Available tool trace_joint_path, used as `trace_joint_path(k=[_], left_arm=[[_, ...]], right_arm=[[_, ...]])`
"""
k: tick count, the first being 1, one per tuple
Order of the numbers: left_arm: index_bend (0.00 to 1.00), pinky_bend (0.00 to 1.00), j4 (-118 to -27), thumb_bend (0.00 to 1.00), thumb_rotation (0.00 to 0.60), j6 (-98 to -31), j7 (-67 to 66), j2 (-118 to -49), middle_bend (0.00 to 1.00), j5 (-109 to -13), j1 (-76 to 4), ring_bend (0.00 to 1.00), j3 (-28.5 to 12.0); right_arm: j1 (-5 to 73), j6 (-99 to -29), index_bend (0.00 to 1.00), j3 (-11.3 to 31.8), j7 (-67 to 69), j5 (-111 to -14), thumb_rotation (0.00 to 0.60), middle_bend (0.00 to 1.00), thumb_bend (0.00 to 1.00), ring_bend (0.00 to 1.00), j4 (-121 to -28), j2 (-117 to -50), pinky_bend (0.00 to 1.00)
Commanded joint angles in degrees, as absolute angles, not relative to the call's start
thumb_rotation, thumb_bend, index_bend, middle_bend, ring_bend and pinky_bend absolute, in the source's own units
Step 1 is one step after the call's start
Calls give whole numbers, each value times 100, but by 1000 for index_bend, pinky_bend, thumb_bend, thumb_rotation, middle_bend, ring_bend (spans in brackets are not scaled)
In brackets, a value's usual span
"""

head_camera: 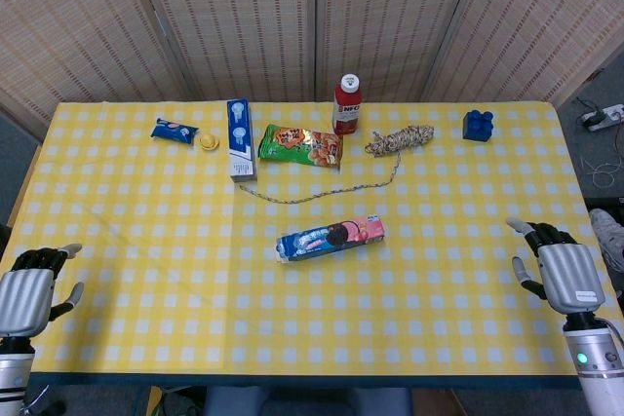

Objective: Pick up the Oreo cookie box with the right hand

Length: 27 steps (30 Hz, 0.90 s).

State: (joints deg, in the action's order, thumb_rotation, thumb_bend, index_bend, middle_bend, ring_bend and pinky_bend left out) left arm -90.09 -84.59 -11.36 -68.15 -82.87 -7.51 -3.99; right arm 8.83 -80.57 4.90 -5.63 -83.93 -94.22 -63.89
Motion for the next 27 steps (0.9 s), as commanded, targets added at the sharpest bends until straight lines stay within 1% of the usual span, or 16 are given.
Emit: trace_joint_path(k=[1, 9, 14, 19, 23, 27], left_arm=[[315, 222, -9013, 337, 600, -8475, -1130, -6814, 351, -8295, -740, 273, -396], [317, 222, -9031, 337, 600, -8533, -1127, -6808, 351, -8319, -700, 273, -380], [317, 222, -9054, 336, 600, -8542, -1131, -6803, 351, -8323, -697, 273, -387], [318, 222, -9088, 337, 600, -8548, -1148, -6800, 351, -8363, -707, 273, -384], [320, 222, -9136, 337, 600, -8584, -1178, -6790, 351, -8391, -684, 273, -366], [330, 222, -9195, 337, 600, -8613, -1206, -6767, 351, -8386, -648, 273, -350]], right_arm=[[888, -8045, 209, 488, -578, -8388, 600, 312, 393, 247, -9441, -6373, 371], [953, -7987, 202, 496, -596, -8443, 600, 312, 393, 247, -9501, -6310, 371], [1083, -7842, 179, 522, -696, -8490, 600, 312, 392, 247, -9604, -6247, 371], [1491, -7214, 102, 591, -1036, -8409, 600, 278, 351, 238, -9838, -6091, 371], [1879, -6707, 62, 713, -1234, -8294, 600, 251, 328, 216, -10005, -6057, 371], [2371, -6072, 27, 815, -1445, -8172, 600, 210, 304, 171, -10038, -6178, 343]])
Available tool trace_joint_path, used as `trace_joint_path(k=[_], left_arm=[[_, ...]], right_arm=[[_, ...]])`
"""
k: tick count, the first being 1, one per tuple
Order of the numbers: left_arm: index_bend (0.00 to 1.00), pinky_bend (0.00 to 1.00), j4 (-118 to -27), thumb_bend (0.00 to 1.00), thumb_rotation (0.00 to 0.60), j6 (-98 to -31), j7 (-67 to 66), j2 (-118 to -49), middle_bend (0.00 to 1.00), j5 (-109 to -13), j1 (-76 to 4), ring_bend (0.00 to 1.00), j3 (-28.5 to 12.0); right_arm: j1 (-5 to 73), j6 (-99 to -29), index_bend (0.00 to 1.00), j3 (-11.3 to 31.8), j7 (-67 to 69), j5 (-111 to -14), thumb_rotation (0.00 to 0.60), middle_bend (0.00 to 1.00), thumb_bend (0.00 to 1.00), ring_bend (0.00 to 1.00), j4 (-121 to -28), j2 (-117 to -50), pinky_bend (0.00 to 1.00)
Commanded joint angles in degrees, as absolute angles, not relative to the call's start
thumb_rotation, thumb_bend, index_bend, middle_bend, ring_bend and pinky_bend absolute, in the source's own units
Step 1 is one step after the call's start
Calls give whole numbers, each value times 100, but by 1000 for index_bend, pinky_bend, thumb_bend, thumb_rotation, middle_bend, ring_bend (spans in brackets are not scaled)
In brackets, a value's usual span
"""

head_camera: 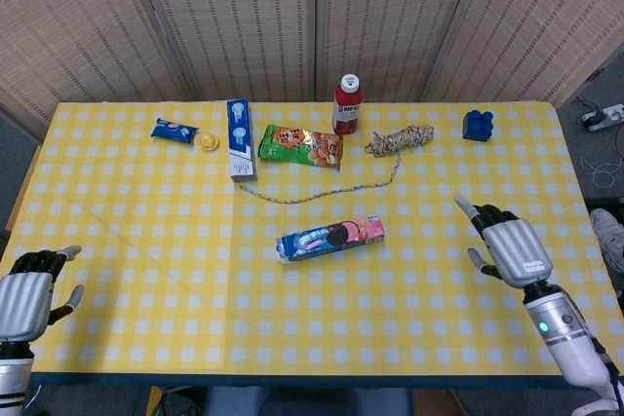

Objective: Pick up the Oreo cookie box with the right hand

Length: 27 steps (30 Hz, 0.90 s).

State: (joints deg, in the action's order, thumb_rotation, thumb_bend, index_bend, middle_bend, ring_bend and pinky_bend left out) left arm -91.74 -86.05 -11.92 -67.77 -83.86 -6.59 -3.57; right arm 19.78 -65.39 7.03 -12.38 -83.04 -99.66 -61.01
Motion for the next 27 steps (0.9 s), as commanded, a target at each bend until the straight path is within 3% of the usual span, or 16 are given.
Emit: trace_joint_path(k=[1, 7, 16, 27], left_arm=[[332, 222, -9208, 337, 600, -8621, -1212, -6764, 351, -8392, -642, 273, -347], [345, 222, -9276, 337, 600, -8701, -1227, -6740, 351, -8432, -592, 273, -329], [372, 222, -9311, 337, 600, -8762, -1247, -6735, 351, -8439, -529, 273, -314], [375, 222, -9283, 337, 600, -8791, -1200, -6731, 351, -8451, -482, 273, -304]], right_arm=[[2482, -5922, 17, 837, -1486, -8118, 600, 192, 296, 148, -10032, -6226, 321], [3223, -4920, 0, 964, -1882, -7563, 600, 59, 252, 3, -9952, -6527, 149], [4031, -4187, 0, 1028, -2159, -7083, 600, 55, 245, 0, -9314, -7217, 137], [4664, -3767, 0, 839, -2574, -6520, 600, 124, 245, 0, -8438, -7996, 137]])
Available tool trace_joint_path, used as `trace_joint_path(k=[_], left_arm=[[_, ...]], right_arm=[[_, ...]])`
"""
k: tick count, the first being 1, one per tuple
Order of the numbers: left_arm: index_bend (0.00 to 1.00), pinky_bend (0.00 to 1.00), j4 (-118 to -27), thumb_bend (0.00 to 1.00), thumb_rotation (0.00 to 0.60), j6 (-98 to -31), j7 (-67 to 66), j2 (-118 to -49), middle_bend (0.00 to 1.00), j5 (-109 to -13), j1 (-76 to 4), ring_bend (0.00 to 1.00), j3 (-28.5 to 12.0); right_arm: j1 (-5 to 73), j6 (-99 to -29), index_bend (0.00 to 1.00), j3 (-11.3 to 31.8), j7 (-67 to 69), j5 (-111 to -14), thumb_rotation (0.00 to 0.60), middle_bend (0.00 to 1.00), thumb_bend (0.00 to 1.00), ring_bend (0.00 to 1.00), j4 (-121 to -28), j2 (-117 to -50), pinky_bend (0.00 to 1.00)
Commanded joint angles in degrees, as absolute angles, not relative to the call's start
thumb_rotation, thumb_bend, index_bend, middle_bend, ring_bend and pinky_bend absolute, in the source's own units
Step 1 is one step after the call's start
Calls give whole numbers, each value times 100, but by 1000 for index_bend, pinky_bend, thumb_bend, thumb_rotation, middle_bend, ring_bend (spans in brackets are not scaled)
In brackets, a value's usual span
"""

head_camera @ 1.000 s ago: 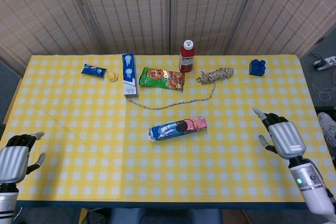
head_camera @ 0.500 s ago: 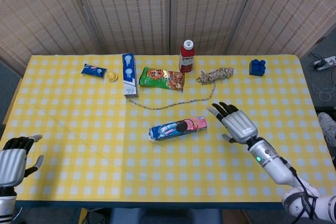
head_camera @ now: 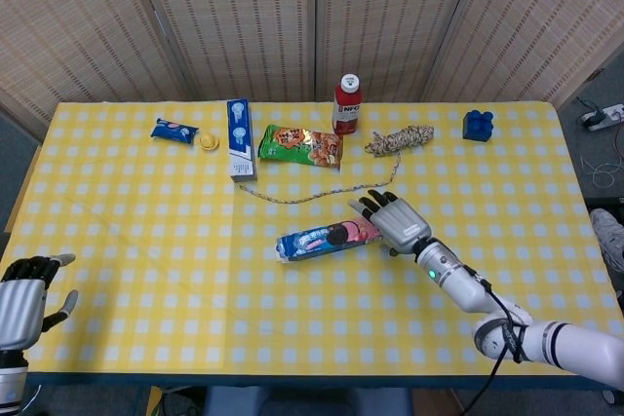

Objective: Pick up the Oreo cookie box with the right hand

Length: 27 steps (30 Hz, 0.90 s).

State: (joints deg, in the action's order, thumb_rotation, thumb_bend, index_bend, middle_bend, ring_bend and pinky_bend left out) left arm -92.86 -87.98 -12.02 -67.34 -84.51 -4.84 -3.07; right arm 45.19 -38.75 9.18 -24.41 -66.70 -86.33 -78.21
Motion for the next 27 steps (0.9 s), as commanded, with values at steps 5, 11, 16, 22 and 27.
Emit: trace_joint_path(k=[5, 11, 16, 22, 27], left_arm=[[376, 222, -9262, 337, 600, -8781, -1170, -6732, 351, -8439, -475, 273, -310], [378, 222, -9221, 337, 600, -8774, -1130, -6740, 351, -8416, -462, 273, -319], [381, 222, -9192, 337, 600, -8758, -1096, -6744, 351, -8411, -458, 273, -318], [383, 222, -9152, 337, 600, -8741, -1063, -6769, 351, -8392, -451, 273, -321], [384, 222, -9119, 337, 600, -8740, -1014, -6794, 351, -8380, -450, 273, -337]], right_arm=[[4868, -3685, 2, 743, -2731, -6254, 600, 145, 245, 0, -8039, -8338, 137], [5025, -3664, 40, 663, -2820, -6018, 600, 171, 256, 0, -7721, -8631, 137], [5126, -3681, 86, 604, -2875, -5858, 600, 217, 260, 4, -7501, -8809, 137], [5167, -3804, 168, 562, -2933, -5642, 600, 299, 285, 52, -7204, -8996, 137], [5131, -4133, 251, 572, -3020, -5589, 600, 365, 321, 93, -7309, -8999, 137]])
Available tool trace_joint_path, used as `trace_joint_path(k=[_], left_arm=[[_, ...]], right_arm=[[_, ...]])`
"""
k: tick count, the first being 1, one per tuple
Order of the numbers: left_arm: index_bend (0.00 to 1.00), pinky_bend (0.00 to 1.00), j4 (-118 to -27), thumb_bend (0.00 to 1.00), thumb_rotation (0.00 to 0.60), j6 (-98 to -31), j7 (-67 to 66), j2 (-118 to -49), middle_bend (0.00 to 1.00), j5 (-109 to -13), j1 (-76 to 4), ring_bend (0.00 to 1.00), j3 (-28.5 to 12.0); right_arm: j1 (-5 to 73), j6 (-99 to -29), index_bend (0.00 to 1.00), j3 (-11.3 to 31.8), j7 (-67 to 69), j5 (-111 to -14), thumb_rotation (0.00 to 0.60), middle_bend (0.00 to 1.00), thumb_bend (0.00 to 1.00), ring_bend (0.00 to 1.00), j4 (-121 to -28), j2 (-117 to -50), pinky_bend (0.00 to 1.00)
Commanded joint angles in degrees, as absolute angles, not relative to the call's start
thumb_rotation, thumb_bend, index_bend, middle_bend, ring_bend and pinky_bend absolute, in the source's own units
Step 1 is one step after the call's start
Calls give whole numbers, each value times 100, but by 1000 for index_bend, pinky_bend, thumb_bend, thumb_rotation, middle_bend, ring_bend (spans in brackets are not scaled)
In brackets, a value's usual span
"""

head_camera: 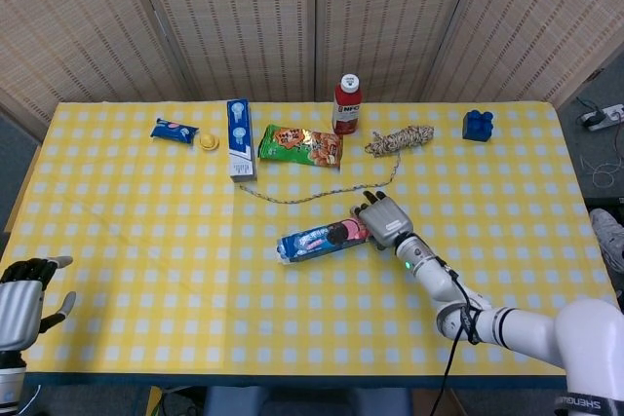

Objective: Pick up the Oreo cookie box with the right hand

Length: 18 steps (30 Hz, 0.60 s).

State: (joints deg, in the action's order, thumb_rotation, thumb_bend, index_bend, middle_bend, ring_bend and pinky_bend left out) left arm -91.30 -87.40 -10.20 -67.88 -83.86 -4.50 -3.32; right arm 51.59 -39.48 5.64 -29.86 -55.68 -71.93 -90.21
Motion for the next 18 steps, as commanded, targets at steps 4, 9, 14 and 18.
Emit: trace_joint_path(k=[4, 9, 14, 18], left_arm=[[384, 222, -9097, 337, 600, -8731, -1006, -6796, 351, -8377, -451, 273, -340], [384, 222, -9074, 337, 600, -8716, -1000, -6806, 351, -8371, -451, 273, -340], [384, 222, -9072, 337, 600, -8719, -989, -6806, 351, -8398, -462, 273, -347], [384, 222, -9081, 337, 600, -8696, -1000, -6790, 351, -8383, -464, 273, -344]], right_arm=[[5073, -4366, 299, 594, -3002, -5702, 600, 406, 327, 129, -7729, -8719, 137], [4972, -4734, 315, 649, -2993, -5940, 600, 420, 328, 144, -8497, -8128, 137], [4876, -5170, 317, 807, -2992, -6245, 600, 422, 327, 152, -9330, -7417, 137], [4898, -5096, 329, 827, -3102, -6290, 600, 431, 331, 167, -9952, -6755, 137]])
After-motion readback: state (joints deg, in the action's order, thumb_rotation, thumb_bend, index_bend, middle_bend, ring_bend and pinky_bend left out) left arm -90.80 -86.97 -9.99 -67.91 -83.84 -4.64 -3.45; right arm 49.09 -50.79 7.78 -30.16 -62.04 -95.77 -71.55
